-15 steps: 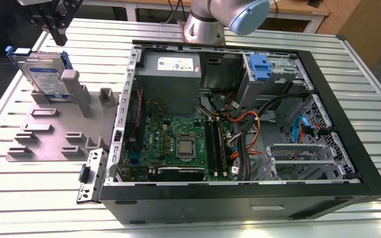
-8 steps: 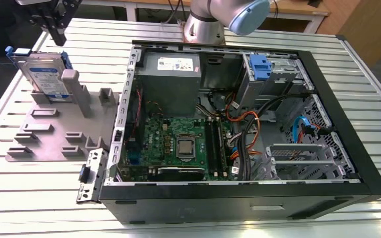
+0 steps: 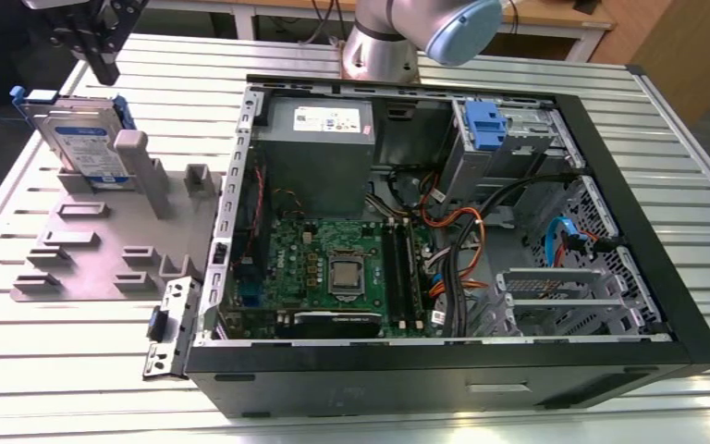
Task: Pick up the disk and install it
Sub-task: 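Reach for the disk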
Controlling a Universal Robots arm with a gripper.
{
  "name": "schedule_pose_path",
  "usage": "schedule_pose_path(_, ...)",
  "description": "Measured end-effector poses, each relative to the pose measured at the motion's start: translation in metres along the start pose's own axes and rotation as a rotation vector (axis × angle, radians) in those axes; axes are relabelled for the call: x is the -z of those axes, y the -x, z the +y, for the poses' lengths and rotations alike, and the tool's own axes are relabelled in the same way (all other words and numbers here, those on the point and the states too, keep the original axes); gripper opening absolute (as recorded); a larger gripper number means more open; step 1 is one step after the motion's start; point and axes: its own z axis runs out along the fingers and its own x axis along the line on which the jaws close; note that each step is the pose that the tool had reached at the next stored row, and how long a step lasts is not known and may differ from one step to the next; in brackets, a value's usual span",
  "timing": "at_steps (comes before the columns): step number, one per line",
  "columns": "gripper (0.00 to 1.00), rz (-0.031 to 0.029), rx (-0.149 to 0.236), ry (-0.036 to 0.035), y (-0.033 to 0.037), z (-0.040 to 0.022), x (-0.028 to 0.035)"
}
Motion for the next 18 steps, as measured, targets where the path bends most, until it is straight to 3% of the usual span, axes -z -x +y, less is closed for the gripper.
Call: schedule_pose_path(18, 0.11, 0.0000, 0.000, 0.0000, -0.0059, -0.0004, 0.0000)
